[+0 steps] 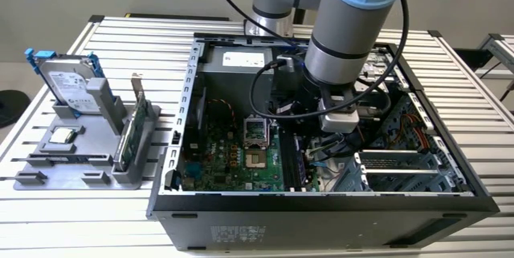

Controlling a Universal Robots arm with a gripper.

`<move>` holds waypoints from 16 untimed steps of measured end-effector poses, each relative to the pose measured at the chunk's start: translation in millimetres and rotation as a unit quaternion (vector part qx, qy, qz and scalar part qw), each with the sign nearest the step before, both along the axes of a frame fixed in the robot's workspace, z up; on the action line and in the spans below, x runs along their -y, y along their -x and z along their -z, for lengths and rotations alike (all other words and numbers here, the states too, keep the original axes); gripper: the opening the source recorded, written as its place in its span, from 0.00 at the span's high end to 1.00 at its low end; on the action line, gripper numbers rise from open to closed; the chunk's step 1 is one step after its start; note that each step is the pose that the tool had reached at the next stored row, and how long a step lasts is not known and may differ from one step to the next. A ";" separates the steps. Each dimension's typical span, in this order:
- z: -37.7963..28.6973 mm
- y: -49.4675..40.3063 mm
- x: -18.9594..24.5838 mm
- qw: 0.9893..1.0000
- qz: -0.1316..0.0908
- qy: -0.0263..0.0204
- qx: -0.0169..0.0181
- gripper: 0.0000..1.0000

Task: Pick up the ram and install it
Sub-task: 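Press down the ram until it locks into place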

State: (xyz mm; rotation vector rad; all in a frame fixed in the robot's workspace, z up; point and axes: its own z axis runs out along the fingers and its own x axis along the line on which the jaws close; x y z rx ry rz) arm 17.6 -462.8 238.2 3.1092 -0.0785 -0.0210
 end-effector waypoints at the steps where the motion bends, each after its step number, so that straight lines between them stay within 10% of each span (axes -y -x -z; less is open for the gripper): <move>1: 0.0 0.0 0.0 1.000 0.000 0.000 0.000 1.00; 9: 0.0 0.1 0.1 0.999 -0.034 0.000 0.000 1.00; 16: 0.6 0.1 -0.2 0.996 -0.094 0.000 0.000 1.00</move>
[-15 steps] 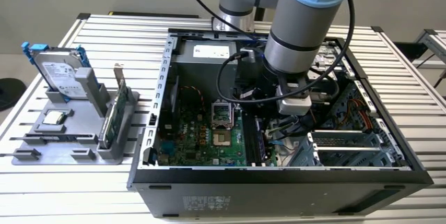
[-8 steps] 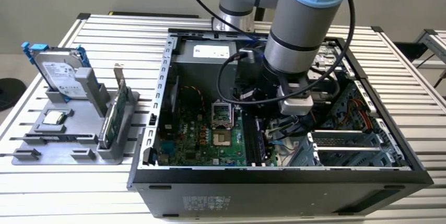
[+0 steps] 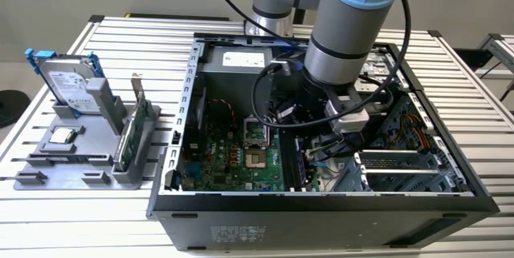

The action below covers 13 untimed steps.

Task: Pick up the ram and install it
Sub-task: 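Press down the ram until it locks into place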

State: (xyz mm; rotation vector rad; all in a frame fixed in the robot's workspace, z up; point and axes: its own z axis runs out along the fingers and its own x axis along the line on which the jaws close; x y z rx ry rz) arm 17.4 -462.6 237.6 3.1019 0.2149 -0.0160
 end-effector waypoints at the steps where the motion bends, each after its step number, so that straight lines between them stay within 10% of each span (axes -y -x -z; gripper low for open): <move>1: 0.0 0.4 -0.2 1.000 -0.003 0.000 0.000 1.00; 7: 1.7 0.7 -0.2 0.999 0.036 0.000 0.000 1.00; 13: 2.5 0.7 -0.2 0.996 0.086 0.000 0.000 1.00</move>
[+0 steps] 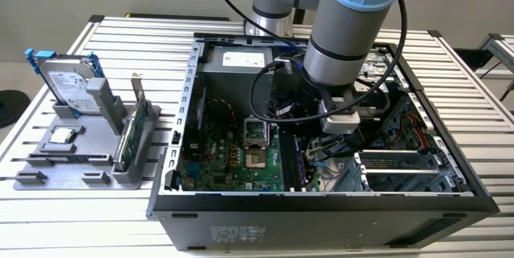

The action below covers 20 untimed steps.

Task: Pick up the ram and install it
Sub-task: 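Press down the ram until it locks into place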

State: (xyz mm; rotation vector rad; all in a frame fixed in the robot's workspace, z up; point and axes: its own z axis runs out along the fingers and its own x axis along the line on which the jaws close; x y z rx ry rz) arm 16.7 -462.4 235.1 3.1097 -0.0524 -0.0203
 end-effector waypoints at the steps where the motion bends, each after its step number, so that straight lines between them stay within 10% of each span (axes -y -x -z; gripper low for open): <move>1: 0.0 0.0 0.0 1.000 0.006 0.000 0.000 1.00; 20: -9.8 0.3 0.0 0.999 0.046 0.000 0.000 1.00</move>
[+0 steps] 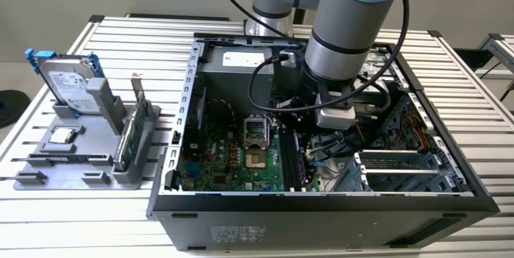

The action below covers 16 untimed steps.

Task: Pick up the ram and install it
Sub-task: 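Press down the ram until it locks into place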

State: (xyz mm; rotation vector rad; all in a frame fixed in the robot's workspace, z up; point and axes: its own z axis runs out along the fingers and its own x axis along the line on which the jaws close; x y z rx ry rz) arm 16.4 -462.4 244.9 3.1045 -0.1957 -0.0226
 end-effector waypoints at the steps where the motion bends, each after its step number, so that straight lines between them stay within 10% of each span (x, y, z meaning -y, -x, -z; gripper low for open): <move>1: 0.0 0.0 0.0 1.000 0.006 0.000 0.000 1.00; 16: 0.0 0.5 0.0 0.997 0.080 0.000 0.000 1.00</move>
